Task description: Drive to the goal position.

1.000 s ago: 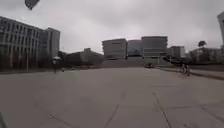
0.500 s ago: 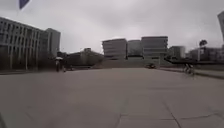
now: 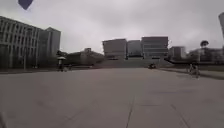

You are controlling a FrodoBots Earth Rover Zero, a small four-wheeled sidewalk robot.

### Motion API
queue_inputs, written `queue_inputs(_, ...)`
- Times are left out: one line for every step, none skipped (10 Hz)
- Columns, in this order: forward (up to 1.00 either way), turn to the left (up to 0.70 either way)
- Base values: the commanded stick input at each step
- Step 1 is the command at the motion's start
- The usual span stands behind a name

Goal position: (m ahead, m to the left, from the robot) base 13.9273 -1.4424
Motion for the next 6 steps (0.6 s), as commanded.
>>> queue_inputs(0.7,0.0)
queue_inputs(0.7,0.0)
queue_inputs(0.7,0.0)
queue_inputs(0.7,0.0)
queue_inputs(0.7,0.0)
queue_inputs(0.7,0.0)
